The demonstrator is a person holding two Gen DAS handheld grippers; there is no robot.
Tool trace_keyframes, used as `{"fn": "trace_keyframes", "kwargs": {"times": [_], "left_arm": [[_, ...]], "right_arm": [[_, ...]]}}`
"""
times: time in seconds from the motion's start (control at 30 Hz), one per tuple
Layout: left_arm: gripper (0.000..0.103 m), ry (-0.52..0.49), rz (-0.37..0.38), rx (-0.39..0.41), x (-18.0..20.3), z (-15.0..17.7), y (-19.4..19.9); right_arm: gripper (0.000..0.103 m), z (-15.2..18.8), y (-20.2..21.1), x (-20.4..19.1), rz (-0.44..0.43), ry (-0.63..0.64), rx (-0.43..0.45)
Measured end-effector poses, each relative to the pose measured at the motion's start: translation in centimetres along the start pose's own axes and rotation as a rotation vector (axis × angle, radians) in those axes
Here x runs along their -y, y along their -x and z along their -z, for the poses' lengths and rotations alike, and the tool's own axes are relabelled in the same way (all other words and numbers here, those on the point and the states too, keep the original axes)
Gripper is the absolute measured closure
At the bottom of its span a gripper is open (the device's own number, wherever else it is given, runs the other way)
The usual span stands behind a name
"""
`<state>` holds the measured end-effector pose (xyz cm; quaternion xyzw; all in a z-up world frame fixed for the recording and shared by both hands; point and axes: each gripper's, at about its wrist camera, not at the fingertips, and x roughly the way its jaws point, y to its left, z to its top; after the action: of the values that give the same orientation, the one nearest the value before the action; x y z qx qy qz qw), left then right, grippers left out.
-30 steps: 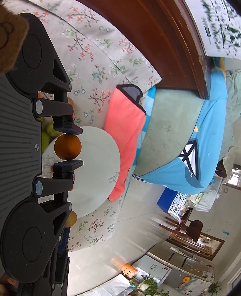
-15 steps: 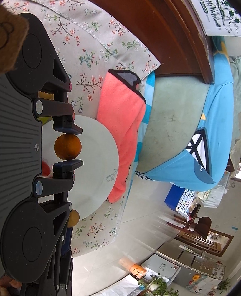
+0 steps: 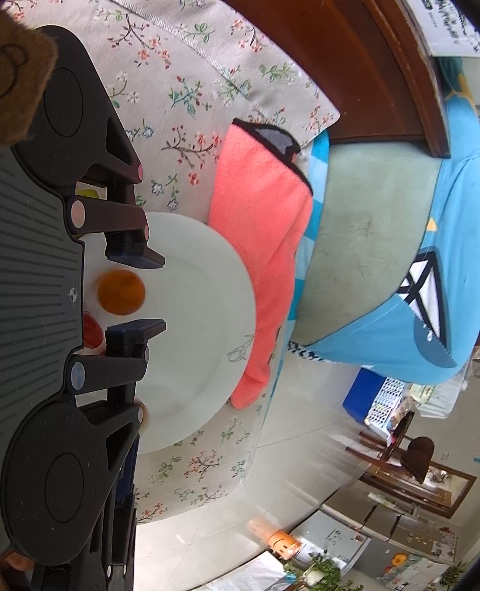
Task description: Organize fruits
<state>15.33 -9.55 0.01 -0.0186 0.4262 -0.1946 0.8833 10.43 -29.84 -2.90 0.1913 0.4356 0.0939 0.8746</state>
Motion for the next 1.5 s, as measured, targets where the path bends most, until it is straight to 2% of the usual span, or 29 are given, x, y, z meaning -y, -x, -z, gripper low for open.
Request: {"fn": "trace_keyframes", "kwargs": {"times": [0.2, 0.4, 0.53, 0.87, 1.23, 1.37, 1.5], "left_arm": [[0.074, 0.017, 0.011, 0.016, -0.3, -0.5, 1.1], [0.061, 0.020, 0.008, 0.039, -0.7, -1.0, 2.6], [0.057, 0.000, -0.032, 0.035, -1.2, -0.9, 3.3], [0.056, 0.034, -0.060, 0.019, -3.5, 0.1, 5.4], [0.056, 0.048, -0.130, -0.016, -6.2, 2.3, 6.8], [0.056, 0.063, -0.129, -0.039, -6.8, 3.2, 7.0], [0.056, 0.038, -0.125, -0.063, -6.9, 4.3, 7.2]], "right_arm": [[0.073, -0.3, 0.6, 0.1, -0.003, -0.018, 0.028], [0.073, -0.5, 1.3, -0.3, -0.022, -0.008, 0.042], [0.073, -0.3, 1.6, -0.7, -0.036, 0.001, 0.043], [0.073, 1.2, 2.6, -2.5, -0.076, 0.050, 0.030], [0.072, 3.7, 3.5, -4.5, -0.090, 0.113, 0.011], [0.072, 4.6, 3.9, -5.0, -0.097, 0.119, 0.003], [0.072, 5.7, 4.1, -5.7, -0.107, 0.137, -0.010]]}}
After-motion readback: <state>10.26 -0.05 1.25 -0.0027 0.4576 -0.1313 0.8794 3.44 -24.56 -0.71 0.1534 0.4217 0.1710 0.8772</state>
